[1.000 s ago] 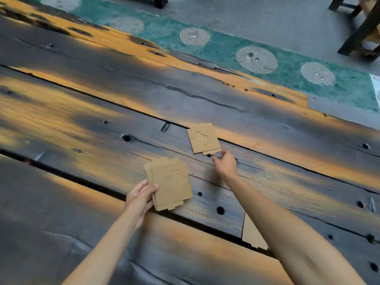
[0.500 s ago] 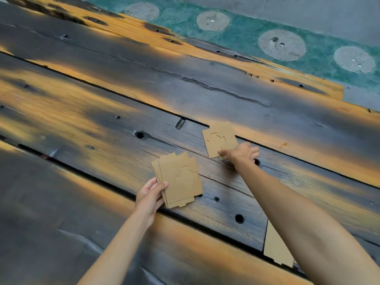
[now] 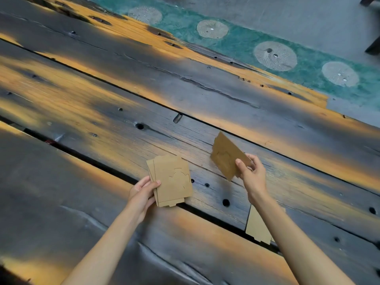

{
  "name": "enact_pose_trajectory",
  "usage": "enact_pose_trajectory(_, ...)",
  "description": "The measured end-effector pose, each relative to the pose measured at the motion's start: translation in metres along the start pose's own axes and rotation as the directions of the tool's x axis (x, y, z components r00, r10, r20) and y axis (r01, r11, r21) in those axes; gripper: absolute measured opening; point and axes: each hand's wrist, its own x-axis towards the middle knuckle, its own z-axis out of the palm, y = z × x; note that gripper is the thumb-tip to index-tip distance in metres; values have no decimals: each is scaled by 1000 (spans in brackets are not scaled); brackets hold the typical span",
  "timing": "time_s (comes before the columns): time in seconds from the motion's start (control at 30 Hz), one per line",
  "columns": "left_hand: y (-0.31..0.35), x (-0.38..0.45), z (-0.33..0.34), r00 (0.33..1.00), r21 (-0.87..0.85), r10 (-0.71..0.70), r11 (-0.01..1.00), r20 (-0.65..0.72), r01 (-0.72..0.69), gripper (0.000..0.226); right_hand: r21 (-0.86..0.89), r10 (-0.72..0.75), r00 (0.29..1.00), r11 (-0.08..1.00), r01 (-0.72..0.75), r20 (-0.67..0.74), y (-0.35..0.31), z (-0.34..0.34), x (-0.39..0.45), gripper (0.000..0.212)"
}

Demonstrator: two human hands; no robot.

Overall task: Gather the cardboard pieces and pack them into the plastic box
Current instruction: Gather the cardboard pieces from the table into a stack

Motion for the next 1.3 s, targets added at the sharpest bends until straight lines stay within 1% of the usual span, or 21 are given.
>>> enact_pose_trajectory(0.07, -3, -11, 0, 1000, 4, 6, 1000, 20, -6, 31, 17, -41, 998, 999, 40, 54, -1, -18, -32, 9)
enact_pose_trajectory(0.17, -9, -26, 2, 998, 21, 12, 1000, 61, -13, 32, 25, -90, 981, 996, 87, 170, -2, -43, -69, 13)
enact_pose_trajectory(0.27, -18, -44, 8, 992, 52, 6, 999, 129, -13, 38, 63, -71, 969, 996, 58, 235, -4, -61, -98, 20)
enact_pose_trajectory(0.33, -26, -57, 14, 978, 102, -23, 995, 207, 2, 41, 31, -37, 964, 999, 30, 262, -4, -66, -112, 22)
enact_pose_trajectory(0.4, -34, -71, 19, 951, 152, -61, 988, 302, 15, 42, 6, -26, 947, 1000, 25, 320, -5, -70, -123, 17)
enact_pose_trajectory(0.47, -44, -84, 23, 913, 175, -93, 984, 398, 24, 49, -28, -59, 926, 997, 75, 373, -4, -73, -129, 16)
enact_pose_trajectory(0.53, -54, -98, 30, 876, 194, -122, 980, 467, 33, 58, -142, -98, 925, 977, 160, 366, -2, -76, -136, 20)
enact_pose_trajectory(0.63, -69, -113, 37, 847, 191, -150, 980, 510, 59, 71, -338, -122, 929, 908, 246, 350, 2, -77, -147, 29)
enact_pose_trajectory(0.67, -73, -117, 38, 837, 194, -158, 979, 525, 63, 69, -395, -126, 926, 878, 271, 355, 4, -77, -151, 34)
enact_pose_trajectory(0.73, -82, -124, 40, 814, 213, -177, 975, 554, 67, 58, -477, -154, 920, 817, 324, 360, 10, -80, -158, 40)
enact_pose_trajectory(0.8, -90, -129, 41, 806, 215, -188, 974, 561, 78, 56, -511, -177, 920, 787, 346, 350, 15, -82, -164, 44)
enact_pose_trajectory(0.9, -101, -136, 40, 809, 213, -193, 973, 555, 86, 59, -521, -206, 925, 777, 353, 319, 26, -85, -173, 48)
enact_pose_trajectory(1.03, -114, -146, 40, 803, 250, -219, 964, 555, 90, 59, -539, -248, 916, 748, 387, 314, 41, -86, -181, 53)
enact_pose_trajectory(1.1, -120, -148, 41, 812, 267, -228, 959, 537, 93, 60, -544, -230, 921, 751, 373, 314, 50, -86, -181, 51)
enact_pose_trajectory(1.13, -123, -148, 41, 821, 272, -229, 958, 524, 93, 62, -533, -211, 928, 770, 351, 307, 54, -86, -181, 50)
enact_pose_trajectory(1.2, -126, -147, 40, 843, 276, -220, 957, 490, 89, 60, -468, -157, 953, 843, 266, 260, 64, -88, -178, 44)
enact_pose_trajectory(1.23, -127, -146, 39, 854, 276, -214, 957, 474, 87, 57, -410, -115, 972, 891, 193, 206, 70, -90, -174, 40)
enact_pose_trajectory(1.3, -128, -142, 39, 876, 270, -202, 959, 438, 87, 51, -264, -1, 999, 964, 12, 44, 82, -97, -160, 28)
